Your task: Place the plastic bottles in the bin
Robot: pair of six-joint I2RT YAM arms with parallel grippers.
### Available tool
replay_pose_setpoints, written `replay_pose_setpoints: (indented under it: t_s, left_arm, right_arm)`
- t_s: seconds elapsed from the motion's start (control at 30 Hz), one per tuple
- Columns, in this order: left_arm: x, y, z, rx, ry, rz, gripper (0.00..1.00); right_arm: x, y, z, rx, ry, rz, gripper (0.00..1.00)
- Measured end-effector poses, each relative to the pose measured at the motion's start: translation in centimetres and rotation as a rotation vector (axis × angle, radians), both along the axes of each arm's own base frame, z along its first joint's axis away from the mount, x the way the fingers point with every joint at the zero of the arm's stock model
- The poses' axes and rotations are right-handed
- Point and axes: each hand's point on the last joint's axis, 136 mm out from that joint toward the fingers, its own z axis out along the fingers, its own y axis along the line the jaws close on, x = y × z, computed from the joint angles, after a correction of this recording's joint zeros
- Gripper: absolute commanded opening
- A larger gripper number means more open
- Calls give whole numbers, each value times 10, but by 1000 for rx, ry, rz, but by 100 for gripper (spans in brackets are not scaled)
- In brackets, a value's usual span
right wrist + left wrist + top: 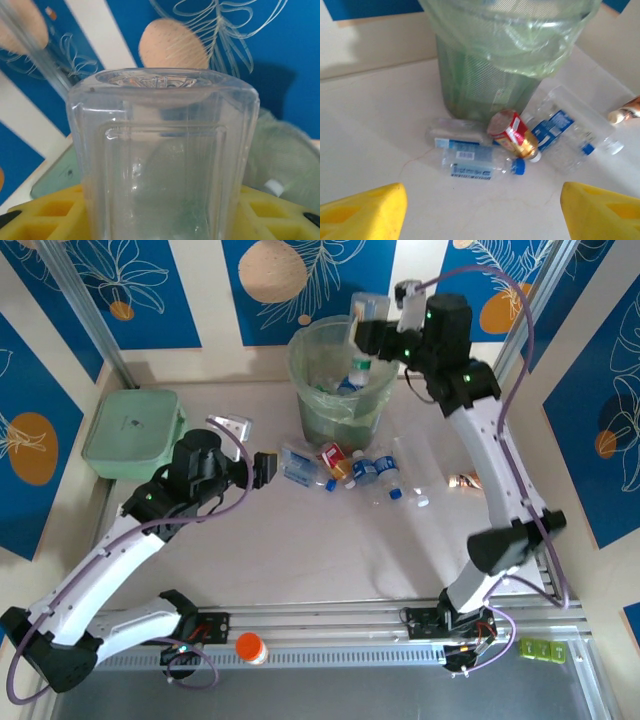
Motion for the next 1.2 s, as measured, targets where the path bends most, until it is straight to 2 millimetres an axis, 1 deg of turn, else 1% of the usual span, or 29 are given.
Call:
replay_pose_setpoints:
  t_s: [0.07,0.13,0.2,0.27,0.33,0.4,0.5,0.6,0.77,0.87,0.93,1.0,1.07,1.13,1.2]
  left_arm:
    - [1,1,-5,8,-2,9,79]
    - [3,2,-7,12,-11,16,79]
    - [5,2,-7,14,-22,20,79]
    - [6,2,-6,11,-31,21,79]
    - [7,1,-4,7,-37,20,79]
    - [8,1,-2,4,-45,20,79]
    - [8,1,-2,5,-46,23,79]
    - [8,1,-2,5,-46,23,80]
    - [9,3,-2,10,-48,33,80]
    - [10,5,-2,14,-51,42,80]
    - [10,5,-2,17,-53,43,80]
    - [10,5,-2,19,-54,43,80]
    - [11,6,-2,20,-55,46,80]
    - [11,6,-2,22,-56,49,80]
    - [11,6,-2,22,-56,49,81]
  right_arm:
    - [26,-7,-3,8,10,-28,54]
    - [51,-10,-13,1,35,-51,54]
    - [75,-12,-29,-32,57,-79,54]
    - [91,-10,-47,-77,84,-99,55]
    - [101,-6,-67,-125,112,-111,55]
    - [105,-4,-93,-183,167,-135,56]
    - [104,-2,-117,-272,213,-169,56]
    - [102,3,-132,-365,221,-192,57]
    - [101,13,-151,-443,233,-198,60]
    - [107,13,-170,-480,259,-212,61]
    - [110,12,-186,-504,286,-216,62]
    - [112,11,-201,-522,317,-215,68]
    - [112,10,-211,-538,338,-214,75]
    - [111,9,-214,-546,348,-217,82]
    - [110,10,-211,-553,344,-218,88]
